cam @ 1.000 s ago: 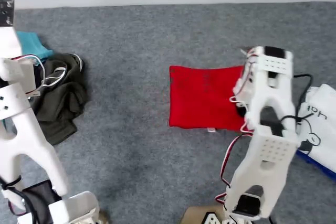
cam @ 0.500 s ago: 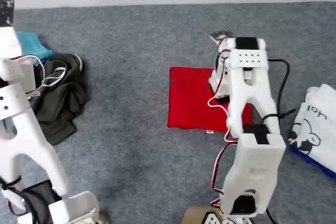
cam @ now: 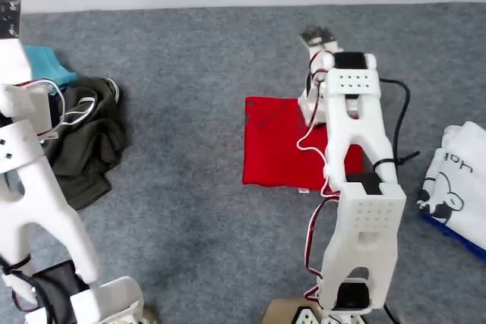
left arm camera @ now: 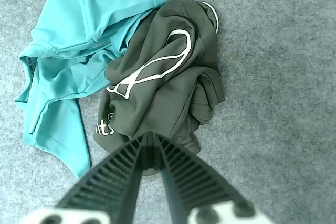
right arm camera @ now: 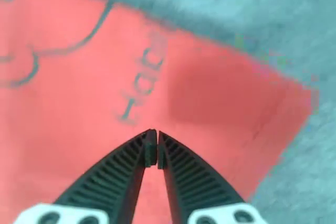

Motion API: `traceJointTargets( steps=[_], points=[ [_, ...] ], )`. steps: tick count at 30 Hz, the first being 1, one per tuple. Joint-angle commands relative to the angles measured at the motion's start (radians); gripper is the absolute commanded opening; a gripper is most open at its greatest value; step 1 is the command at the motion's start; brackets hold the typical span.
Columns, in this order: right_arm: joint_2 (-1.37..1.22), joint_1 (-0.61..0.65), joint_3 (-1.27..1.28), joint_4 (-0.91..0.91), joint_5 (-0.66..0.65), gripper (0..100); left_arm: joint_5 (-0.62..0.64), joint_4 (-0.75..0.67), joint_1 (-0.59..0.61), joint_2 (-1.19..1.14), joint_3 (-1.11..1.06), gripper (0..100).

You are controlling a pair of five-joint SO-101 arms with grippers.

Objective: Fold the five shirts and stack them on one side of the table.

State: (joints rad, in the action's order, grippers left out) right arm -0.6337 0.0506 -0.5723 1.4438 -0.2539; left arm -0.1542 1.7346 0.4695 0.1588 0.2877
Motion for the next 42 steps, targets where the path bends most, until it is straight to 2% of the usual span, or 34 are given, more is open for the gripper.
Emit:
traceJointTargets(
  steps=[1, 8, 12, 18, 24, 33, 35, 37, 39, 42],
  points=[
    [0.035, -0.025, -0.052, -0.110, -0.008, 0.9, -0.006, 0.015, 0.000, 0.032, 0.005, 1],
    [-0.147, 0.007, -0.057, -0.374, -0.009, 0.9, -0.006, 0.015, 0.000, 0.032, 0.005, 1],
    [-0.189, 0.047, -0.058, -0.390, -0.058, 0.9, -0.006, 0.015, 0.000, 0.032, 0.005, 1],
    [-0.127, 0.067, -0.058, -0.383, -0.061, 0.9, -0.006, 0.015, 0.000, 0.032, 0.005, 1],
    [0.004, 0.048, -0.058, -0.288, -0.064, 0.9, -0.006, 0.015, 0.000, 0.032, 0.005, 1],
    [0.174, 0.013, -0.058, 0.001, -0.054, 0.9, -0.006, 0.015, 0.000, 0.032, 0.005, 1],
    [0.177, 0.002, -0.058, 0.044, -0.006, 1.0, -0.006, 0.015, 0.000, 0.032, 0.005, 1],
    [0.174, -0.015, -0.055, 0.079, 0.037, 4.7, -0.006, 0.015, 0.000, 0.032, 0.005, 1],
    [0.168, -0.016, -0.052, 0.111, 0.077, 14.1, -0.006, 0.015, 0.000, 0.031, 0.005, 1],
    [0.133, -0.013, -0.052, 0.131, 0.206, 27.5, -0.006, 0.015, 0.000, 0.031, 0.005, 1]
  ],
)
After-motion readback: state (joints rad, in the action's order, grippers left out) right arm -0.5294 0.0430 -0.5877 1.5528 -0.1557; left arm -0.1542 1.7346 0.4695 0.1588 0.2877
